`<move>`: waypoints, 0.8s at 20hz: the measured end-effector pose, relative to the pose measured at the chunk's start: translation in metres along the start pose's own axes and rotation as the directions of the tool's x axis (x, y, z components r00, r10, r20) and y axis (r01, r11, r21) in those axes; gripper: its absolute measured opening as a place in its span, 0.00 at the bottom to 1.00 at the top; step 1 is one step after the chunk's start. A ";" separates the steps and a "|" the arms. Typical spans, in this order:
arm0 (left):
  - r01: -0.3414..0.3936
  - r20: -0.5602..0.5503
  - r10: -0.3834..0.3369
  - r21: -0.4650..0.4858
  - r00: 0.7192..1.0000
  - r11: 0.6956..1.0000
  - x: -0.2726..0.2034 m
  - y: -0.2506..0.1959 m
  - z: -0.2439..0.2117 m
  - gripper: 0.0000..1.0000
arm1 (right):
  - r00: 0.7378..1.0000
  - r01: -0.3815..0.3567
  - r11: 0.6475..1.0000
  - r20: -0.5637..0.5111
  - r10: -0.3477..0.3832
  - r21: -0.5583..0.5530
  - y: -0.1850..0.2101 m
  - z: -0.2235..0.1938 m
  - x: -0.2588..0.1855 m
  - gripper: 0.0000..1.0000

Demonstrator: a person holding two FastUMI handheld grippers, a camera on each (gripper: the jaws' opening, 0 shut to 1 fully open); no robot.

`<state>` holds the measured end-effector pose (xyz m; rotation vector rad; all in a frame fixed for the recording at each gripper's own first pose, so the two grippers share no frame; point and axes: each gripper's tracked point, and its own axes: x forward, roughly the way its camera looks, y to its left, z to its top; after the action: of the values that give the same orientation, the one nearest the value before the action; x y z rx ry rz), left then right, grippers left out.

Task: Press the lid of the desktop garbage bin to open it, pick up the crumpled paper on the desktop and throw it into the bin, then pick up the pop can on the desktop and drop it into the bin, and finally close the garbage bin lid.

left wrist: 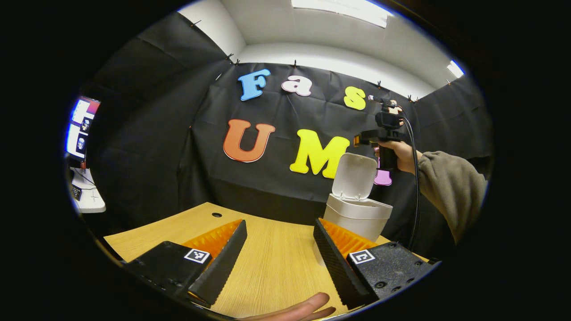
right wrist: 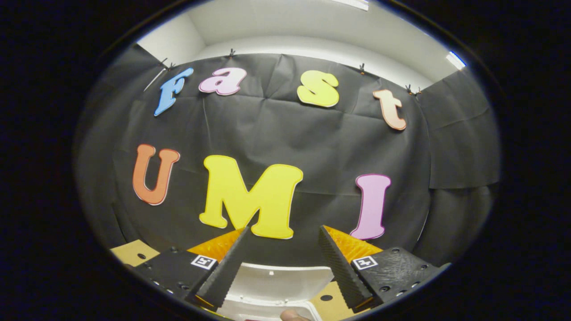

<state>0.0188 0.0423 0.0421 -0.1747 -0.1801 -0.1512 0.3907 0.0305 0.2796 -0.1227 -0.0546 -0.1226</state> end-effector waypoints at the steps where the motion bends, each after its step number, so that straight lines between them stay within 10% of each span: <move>1: 0.003 0.007 -0.003 0.006 1.000 1.000 0.002 -0.001 0.000 0.98 | 1.000 0.007 1.000 -0.016 -0.006 0.004 -0.002 -0.006 0.008 0.96; 16: 0.001 -0.067 0.004 0.070 0.998 0.998 0.002 0.008 -0.014 0.97 | 0.981 -0.121 0.983 -0.133 0.139 0.137 0.000 -0.058 -0.023 0.94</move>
<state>0.0244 0.0471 0.0277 -0.1001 -0.1177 -0.1487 0.3707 0.0262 0.2203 0.0115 0.0880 0.0032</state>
